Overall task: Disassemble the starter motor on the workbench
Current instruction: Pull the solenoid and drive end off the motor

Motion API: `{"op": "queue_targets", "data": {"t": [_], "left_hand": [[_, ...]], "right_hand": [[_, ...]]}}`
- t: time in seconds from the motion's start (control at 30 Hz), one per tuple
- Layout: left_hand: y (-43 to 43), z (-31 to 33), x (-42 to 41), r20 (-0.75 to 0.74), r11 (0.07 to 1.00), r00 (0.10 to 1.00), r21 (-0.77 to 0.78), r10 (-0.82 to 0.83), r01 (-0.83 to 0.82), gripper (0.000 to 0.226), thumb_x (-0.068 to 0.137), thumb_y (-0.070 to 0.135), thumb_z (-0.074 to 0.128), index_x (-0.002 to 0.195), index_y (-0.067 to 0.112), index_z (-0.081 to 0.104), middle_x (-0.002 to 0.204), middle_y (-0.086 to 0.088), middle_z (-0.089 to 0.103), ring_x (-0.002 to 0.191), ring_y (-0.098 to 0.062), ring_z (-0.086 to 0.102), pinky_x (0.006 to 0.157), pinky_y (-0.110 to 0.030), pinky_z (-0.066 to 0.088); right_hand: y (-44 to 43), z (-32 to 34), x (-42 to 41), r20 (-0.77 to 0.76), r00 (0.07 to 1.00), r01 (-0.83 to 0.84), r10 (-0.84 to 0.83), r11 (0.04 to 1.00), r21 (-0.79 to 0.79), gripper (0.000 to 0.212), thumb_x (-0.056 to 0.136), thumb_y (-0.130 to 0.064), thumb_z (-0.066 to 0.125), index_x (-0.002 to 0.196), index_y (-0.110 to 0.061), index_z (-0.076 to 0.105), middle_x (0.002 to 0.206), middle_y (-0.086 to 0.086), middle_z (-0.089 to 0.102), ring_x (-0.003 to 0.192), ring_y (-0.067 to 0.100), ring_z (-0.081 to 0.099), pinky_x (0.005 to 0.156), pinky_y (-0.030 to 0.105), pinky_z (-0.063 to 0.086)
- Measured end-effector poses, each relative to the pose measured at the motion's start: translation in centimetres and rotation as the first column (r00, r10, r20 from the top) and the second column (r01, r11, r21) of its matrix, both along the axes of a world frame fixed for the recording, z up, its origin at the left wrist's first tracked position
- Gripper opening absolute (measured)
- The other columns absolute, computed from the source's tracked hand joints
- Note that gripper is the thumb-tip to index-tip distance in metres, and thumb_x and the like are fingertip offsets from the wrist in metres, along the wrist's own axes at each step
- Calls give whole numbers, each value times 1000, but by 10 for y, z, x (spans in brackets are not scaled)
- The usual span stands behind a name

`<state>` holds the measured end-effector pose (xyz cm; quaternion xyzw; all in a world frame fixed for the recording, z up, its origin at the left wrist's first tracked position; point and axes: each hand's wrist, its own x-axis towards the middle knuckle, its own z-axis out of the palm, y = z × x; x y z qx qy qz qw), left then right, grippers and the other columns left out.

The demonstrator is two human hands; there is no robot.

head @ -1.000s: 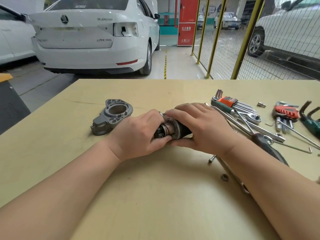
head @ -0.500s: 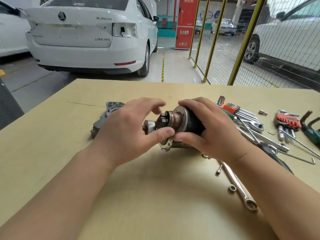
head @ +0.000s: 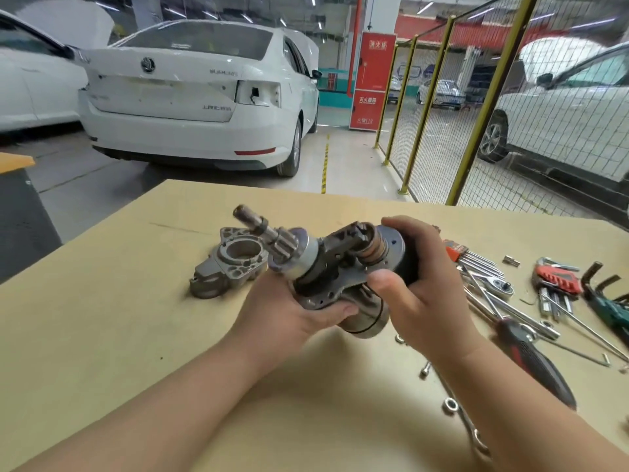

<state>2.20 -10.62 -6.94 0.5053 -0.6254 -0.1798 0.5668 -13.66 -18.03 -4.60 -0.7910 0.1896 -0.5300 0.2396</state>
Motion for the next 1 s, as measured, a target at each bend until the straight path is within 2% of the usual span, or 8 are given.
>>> {"op": "queue_targets", "data": {"t": [0.17,0.27,0.4,0.5,0.63,0.8,0.9,1.0], "left_hand": [[12,10,9,-45,961,969,-121,244,-247,65,46,51,83,104,51,56,98,31,67,88,8,65,70,-4,47],[11,8,11,-118,955,951,-57,284,-292,77,39,54,85,108,55,49,96,21,70,90,1,67,76,-19,53],[7,1,8,-126,978,970,7,208,-209,91,43,45,87,121,42,42,109,7,68,100,-8,67,89,-39,54],[5,-1,6,-141,985,975,21,175,-173,99,46,43,86,130,42,33,117,0,62,106,-11,64,95,-41,51],[0,-3,10,-235,990,963,94,128,-109,121,49,41,86,147,29,16,122,2,64,118,-14,58,105,-45,43],[-2,-1,13,-217,992,973,119,77,-51,83,57,39,83,128,11,51,108,6,71,106,-10,65,92,-32,51],[-4,2,14,-218,994,975,105,48,-26,56,60,38,80,108,12,65,100,0,74,99,-15,68,84,-26,52],[-8,5,17,-270,992,961,125,57,-23,49,59,40,79,101,17,70,97,0,74,97,-17,68,84,-30,53]], "right_hand": [[1,-14,8,-3,993,-117,118,986,121,41,81,-40,51,121,-40,41,100,-27,59,81,0,61,71,27,51],[1,-26,12,18,988,-154,155,950,272,38,82,-48,49,119,-46,43,80,-21,62,71,14,62,69,44,54],[-2,-31,8,-37,988,-131,148,949,286,33,81,-53,48,112,-60,39,78,-23,63,68,7,60,69,45,54],[-4,-30,5,-50,986,-136,159,942,307,29,80,-56,48,108,-62,40,81,-23,63,70,10,62,69,46,55],[-4,-23,9,-104,985,-102,138,950,296,31,79,-59,43,110,-55,38,86,-33,60,74,0,59,69,33,49],[-5,-14,3,-146,951,-207,273,911,358,58,80,-52,47,130,-26,34,73,-24,61,67,9,56,66,33,46],[-5,-3,-10,-303,903,-206,305,926,317,63,78,-35,58,134,-29,30,103,-27,61,87,5,62,74,22,49],[-20,11,-30,-445,888,-11,116,973,232,55,85,-28,61,135,-25,40,118,-14,59,107,3,58,90,24,48]]}}
